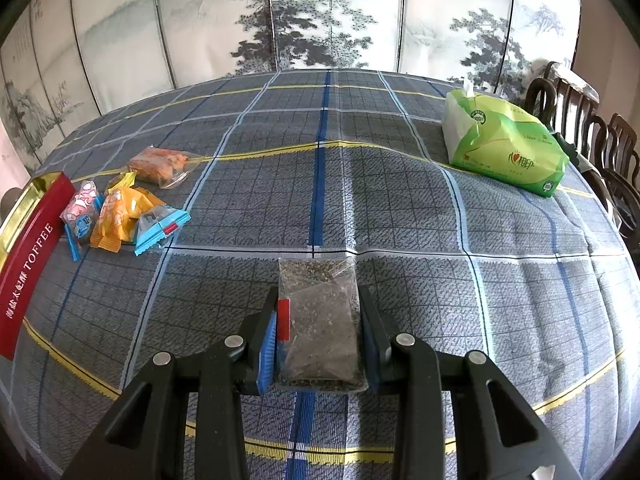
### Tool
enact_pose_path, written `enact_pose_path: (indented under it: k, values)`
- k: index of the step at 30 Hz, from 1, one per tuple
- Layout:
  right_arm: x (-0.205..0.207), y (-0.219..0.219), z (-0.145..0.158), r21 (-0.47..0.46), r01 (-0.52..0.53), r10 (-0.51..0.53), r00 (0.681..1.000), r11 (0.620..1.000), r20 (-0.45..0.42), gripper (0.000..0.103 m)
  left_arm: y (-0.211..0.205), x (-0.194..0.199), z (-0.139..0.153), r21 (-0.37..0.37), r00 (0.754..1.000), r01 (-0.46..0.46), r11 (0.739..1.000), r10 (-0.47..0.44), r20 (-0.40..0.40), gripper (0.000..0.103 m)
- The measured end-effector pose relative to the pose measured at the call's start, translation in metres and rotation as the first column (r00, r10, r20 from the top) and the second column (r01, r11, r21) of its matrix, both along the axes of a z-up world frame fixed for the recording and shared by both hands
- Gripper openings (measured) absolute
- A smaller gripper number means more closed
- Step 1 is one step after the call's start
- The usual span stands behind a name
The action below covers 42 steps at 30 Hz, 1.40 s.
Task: Organize snacks
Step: 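Carry the red packet into the gold tin and open the left gripper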
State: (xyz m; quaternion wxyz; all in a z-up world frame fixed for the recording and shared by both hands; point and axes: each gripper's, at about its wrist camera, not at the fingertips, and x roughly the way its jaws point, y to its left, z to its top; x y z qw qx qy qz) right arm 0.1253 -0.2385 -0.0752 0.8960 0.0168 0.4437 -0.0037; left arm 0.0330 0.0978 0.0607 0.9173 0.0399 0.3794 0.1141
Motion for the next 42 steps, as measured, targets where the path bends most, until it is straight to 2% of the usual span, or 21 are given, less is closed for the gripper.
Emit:
enact_pose_path:
  k: [3,10,15,20,29,33,36,40,42]
  values:
    - [0.000,0.000,0.000,-0.001,0.000,0.000,1.000,1.000,0.000,0.032,0.018,0.007,-0.008,-0.030,0.999,-0.031,0.999,0.030,-0.026,0.044]
    - [0.000,0.001,0.000,-0.001,0.000,0.000,1.000,1.000,0.000,0.032,0.071,0.025,-0.035,-0.033,0.988,-0.131,0.991,0.127,-0.088,0.044]
    - [0.000,0.001,0.000,-0.002,0.000,0.000,1.000,1.000,0.000,0.032,0.100,0.039,-0.056,-0.048,0.979,-0.154,0.987,0.146,-0.140,0.044]
    - [0.000,0.002,0.000,-0.004,0.001,-0.001,1.000,1.000,0.000,0.032,0.107,0.054,-0.073,-0.048,0.978,-0.133,0.990,0.123,-0.170,0.044]
    - [0.001,0.003,-0.001,-0.006,0.001,-0.001,1.000,1.000,-0.001,0.032,0.094,0.079,-0.080,-0.003,0.987,-0.048,0.999,0.047,-0.154,0.044]
    - [0.001,0.003,-0.001,-0.006,0.002,-0.002,1.000,1.000,-0.001,0.032,0.094,0.085,-0.086,-0.020,0.985,-0.027,0.999,0.023,-0.171,0.044]
    - [0.001,0.004,-0.001,-0.006,0.002,-0.002,1.000,1.000,-0.001,0.032,0.092,0.084,-0.085,-0.012,0.989,-0.001,1.000,-0.001,-0.147,0.045]
    - [0.001,0.004,-0.001,-0.007,0.002,-0.002,1.000,1.000,-0.001,0.032,0.095,0.084,-0.084,-0.071,0.988,0.019,0.997,-0.030,-0.151,0.046]
    - [0.001,0.004,-0.001,-0.008,0.001,-0.001,1.000,1.000,-0.001,0.032,0.097,0.083,-0.079,-0.092,0.990,0.004,0.996,-0.017,-0.137,0.046]
